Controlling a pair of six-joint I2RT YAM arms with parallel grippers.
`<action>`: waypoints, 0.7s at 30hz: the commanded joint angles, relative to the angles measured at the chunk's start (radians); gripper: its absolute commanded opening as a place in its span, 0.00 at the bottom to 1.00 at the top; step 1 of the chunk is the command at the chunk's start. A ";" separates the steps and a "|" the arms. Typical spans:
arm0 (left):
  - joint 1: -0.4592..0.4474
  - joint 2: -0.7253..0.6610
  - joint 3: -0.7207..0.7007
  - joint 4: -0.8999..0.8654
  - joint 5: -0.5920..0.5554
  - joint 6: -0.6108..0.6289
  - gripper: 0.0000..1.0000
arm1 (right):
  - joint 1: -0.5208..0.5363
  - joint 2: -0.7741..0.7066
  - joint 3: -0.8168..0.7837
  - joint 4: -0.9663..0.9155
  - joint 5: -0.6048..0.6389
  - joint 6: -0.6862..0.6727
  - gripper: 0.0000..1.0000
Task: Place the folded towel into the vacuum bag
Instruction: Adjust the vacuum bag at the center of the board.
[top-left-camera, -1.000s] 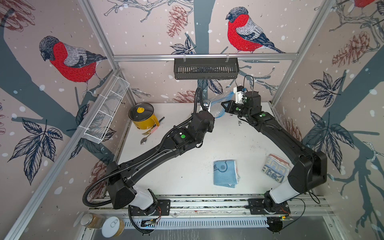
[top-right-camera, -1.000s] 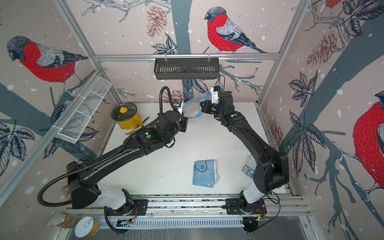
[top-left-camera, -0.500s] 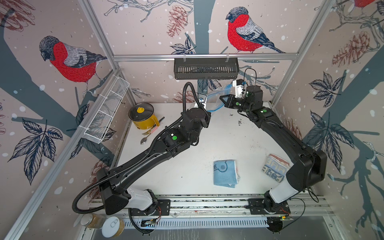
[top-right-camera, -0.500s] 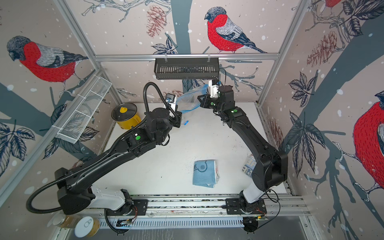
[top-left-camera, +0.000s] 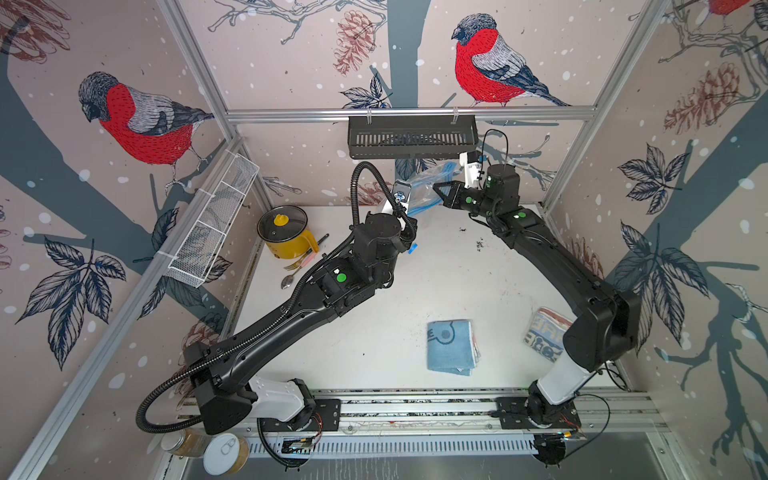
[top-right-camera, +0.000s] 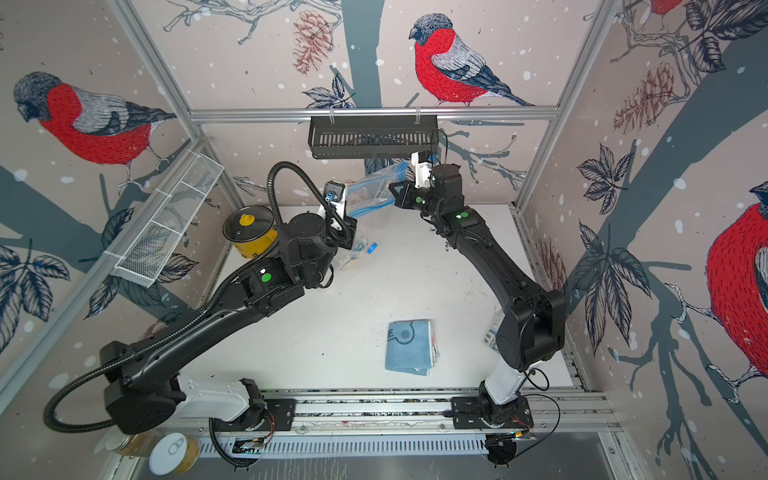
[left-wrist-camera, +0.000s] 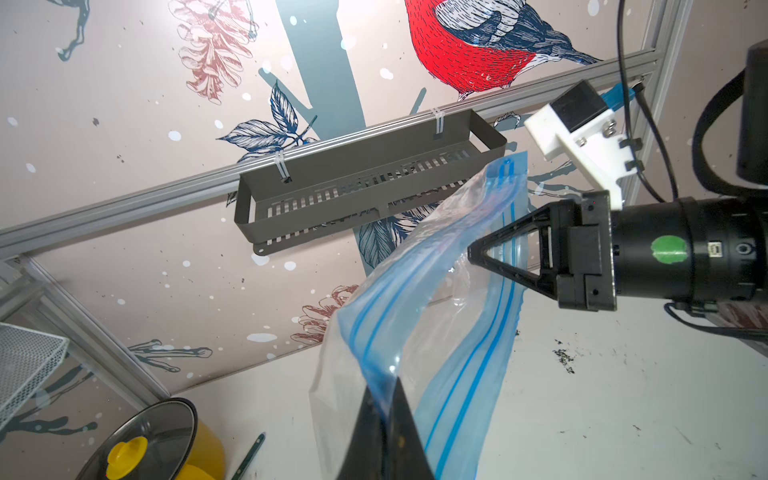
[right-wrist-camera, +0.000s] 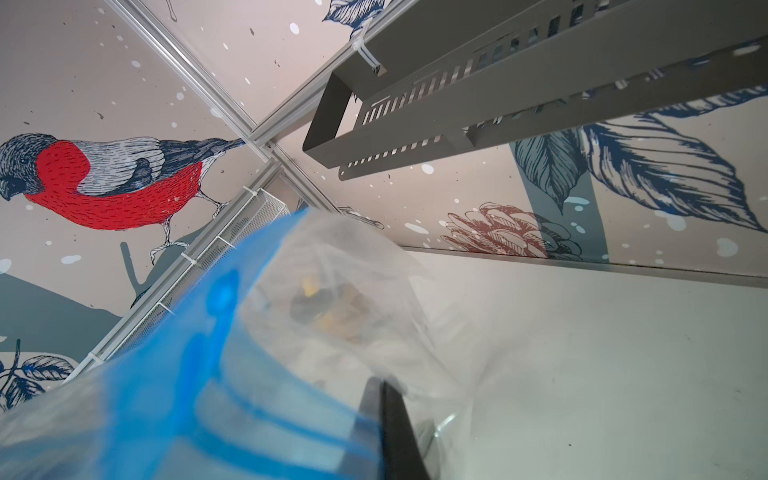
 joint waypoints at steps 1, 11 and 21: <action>0.002 0.008 0.004 0.095 -0.074 0.092 0.00 | 0.011 0.043 0.015 0.039 0.011 -0.006 0.01; -0.005 0.003 -0.096 -0.039 0.191 -0.123 0.00 | -0.017 0.047 -0.145 0.058 -0.002 0.010 0.06; -0.029 0.091 -0.234 -0.066 0.737 -0.355 0.00 | -0.155 -0.080 -0.456 0.060 0.027 0.063 0.13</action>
